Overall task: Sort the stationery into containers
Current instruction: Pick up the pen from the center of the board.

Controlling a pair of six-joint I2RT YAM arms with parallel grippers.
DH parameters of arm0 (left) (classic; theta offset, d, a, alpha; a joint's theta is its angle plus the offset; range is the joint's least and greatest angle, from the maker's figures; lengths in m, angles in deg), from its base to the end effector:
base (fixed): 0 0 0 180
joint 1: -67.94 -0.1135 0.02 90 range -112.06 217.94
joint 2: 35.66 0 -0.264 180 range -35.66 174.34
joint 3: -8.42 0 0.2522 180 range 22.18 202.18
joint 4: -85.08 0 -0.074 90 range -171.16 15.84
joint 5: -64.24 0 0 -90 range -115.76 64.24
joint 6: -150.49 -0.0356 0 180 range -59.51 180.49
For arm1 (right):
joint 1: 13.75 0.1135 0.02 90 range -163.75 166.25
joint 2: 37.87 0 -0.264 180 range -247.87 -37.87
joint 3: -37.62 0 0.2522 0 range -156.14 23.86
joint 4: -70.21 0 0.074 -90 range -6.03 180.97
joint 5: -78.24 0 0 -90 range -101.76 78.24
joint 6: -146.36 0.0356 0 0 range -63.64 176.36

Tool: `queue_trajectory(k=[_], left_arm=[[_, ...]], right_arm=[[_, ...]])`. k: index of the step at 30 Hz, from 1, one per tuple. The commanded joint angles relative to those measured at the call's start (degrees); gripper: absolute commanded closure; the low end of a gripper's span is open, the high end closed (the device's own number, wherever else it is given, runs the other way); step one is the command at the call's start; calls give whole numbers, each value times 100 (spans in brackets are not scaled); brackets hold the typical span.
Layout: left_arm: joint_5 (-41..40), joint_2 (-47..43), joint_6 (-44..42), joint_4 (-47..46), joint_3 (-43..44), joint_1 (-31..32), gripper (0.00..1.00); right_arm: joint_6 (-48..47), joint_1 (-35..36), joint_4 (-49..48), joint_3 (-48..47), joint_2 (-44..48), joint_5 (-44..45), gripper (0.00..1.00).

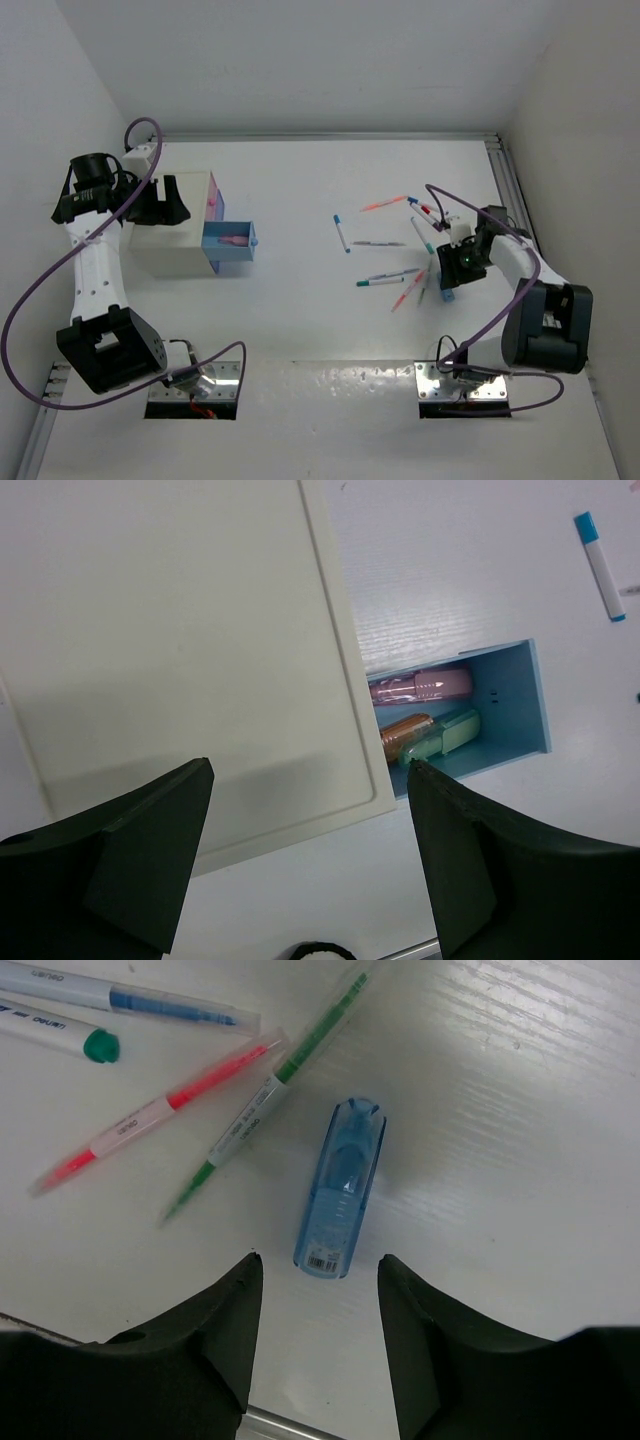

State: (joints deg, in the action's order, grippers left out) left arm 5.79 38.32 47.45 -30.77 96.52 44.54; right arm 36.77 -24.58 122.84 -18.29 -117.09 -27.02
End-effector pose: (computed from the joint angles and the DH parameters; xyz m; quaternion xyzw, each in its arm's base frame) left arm 0.2449 0.0857 0.3488 0.0109 0.9091 -0.1398 0.3923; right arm 0.2262 -0.0337 0.1679 -0.0913 0.9796 0.0953 0.1516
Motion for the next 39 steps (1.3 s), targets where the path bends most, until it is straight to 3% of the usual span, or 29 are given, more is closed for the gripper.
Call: queue_trajectory(k=[1, 8, 14, 18, 22, 27, 32, 39], left_arm=[[18, -120, -15, -126, 27, -77, 15], [-35, -41, -32, -117, 89, -77, 15], [-87, -6, -41, -108, 106, -77, 15], [-70, 20, -32, -91, 106, -77, 16], [-105, 12, -58, -82, 106, -77, 16], [-61, 64, -76, -73, 106, -77, 15], [0, 196, -76, -30, 168, -77, 15], [71, 345, -15, 23, 159, -86, 16]], right_arm=[[-27, 37, -380, -65, -181, 76, 51], [26, 134, -785, 75, -646, 296, 49], [70, 336, -1100, 260, -779, 611, 54], [201, 441, -1136, 295, -770, 797, 64], [246, 573, -935, 120, -595, 780, 82], [333, 959, -206, -1231, -217, -229, 93], [701, 2485, -230, -3452, -584, -688, 100], [854, 4155, -889, -5897, -1771, -1338, 100]])
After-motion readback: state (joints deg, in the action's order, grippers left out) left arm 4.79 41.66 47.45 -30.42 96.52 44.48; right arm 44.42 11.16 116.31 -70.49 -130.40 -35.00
